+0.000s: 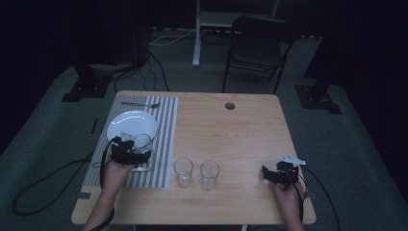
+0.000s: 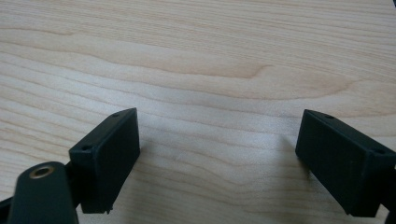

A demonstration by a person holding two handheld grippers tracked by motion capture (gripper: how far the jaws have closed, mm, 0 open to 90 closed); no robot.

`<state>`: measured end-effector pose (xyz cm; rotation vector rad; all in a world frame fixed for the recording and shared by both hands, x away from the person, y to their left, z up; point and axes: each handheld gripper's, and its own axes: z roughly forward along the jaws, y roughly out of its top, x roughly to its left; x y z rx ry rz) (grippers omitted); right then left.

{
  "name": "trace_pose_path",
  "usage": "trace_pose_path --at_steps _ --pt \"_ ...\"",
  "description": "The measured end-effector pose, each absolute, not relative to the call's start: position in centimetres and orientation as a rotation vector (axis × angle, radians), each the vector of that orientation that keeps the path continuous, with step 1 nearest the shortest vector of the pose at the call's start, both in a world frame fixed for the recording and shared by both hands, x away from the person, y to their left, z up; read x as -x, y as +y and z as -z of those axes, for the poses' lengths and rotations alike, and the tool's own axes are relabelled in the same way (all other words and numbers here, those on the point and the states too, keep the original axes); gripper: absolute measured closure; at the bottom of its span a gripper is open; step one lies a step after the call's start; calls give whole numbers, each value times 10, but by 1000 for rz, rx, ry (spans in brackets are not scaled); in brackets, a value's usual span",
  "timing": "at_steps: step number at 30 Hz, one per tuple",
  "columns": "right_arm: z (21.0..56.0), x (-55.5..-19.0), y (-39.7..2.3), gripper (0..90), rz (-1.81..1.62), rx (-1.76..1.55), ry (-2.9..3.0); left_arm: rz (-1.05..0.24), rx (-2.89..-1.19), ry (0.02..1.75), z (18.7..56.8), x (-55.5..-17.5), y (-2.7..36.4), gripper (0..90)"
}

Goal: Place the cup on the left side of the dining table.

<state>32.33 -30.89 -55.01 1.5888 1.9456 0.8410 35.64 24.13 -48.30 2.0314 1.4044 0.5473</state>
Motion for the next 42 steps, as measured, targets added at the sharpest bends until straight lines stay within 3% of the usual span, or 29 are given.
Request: trace_pose_path --at_steps 2,4,12,27,42 --pt "550 -323 -309 133 -841 -1589 1946 -548 -2023 1421 485 -354 243 81" --pt "550 -323 -309 133 -841 -1588 1946 -563 -2036 1433 486 -352 245 1" --pt "550 -323 -309 133 -842 -1591 1945 -650 -2044 1441 499 -334 251 2" --pt "550 -323 -309 133 -842 -1590 1945 -619 -1923 1568 515 -305 283 2" --pt "550 -323 -309 133 -842 -1590 1945 -575 -1904 1659 537 -282 308 2"
